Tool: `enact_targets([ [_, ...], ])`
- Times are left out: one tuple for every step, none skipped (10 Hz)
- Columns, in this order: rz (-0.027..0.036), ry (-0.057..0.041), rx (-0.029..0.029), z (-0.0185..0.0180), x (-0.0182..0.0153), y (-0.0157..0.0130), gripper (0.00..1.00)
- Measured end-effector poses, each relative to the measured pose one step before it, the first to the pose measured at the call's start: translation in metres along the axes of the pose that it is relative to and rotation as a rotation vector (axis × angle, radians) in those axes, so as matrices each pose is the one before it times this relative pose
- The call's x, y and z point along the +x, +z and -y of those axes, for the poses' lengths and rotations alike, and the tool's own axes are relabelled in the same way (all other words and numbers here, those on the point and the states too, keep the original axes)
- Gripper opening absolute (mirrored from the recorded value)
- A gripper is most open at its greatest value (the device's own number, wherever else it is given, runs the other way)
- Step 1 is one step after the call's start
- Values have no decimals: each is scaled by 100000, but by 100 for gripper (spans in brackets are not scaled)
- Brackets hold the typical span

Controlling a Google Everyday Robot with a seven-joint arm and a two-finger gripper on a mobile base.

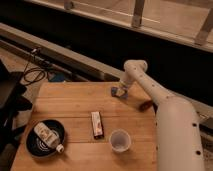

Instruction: Wipe the white sponge on the table

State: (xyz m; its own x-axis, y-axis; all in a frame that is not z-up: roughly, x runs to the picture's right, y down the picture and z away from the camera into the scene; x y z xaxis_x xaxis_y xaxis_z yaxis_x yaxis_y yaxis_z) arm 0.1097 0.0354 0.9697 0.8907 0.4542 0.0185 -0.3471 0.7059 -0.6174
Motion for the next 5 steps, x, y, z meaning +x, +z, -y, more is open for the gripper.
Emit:
enact_targets([
  [162,-311,-538,-377,50,-113,0],
  [403,-1014,-1211,-631,-540,41,0],
  [454,-1212,-1673,-492,-532,195,0],
  [386,-1070,-1964,-567,-336,222,0],
  [796,-2229,-3431,-928,-1023,610,0],
])
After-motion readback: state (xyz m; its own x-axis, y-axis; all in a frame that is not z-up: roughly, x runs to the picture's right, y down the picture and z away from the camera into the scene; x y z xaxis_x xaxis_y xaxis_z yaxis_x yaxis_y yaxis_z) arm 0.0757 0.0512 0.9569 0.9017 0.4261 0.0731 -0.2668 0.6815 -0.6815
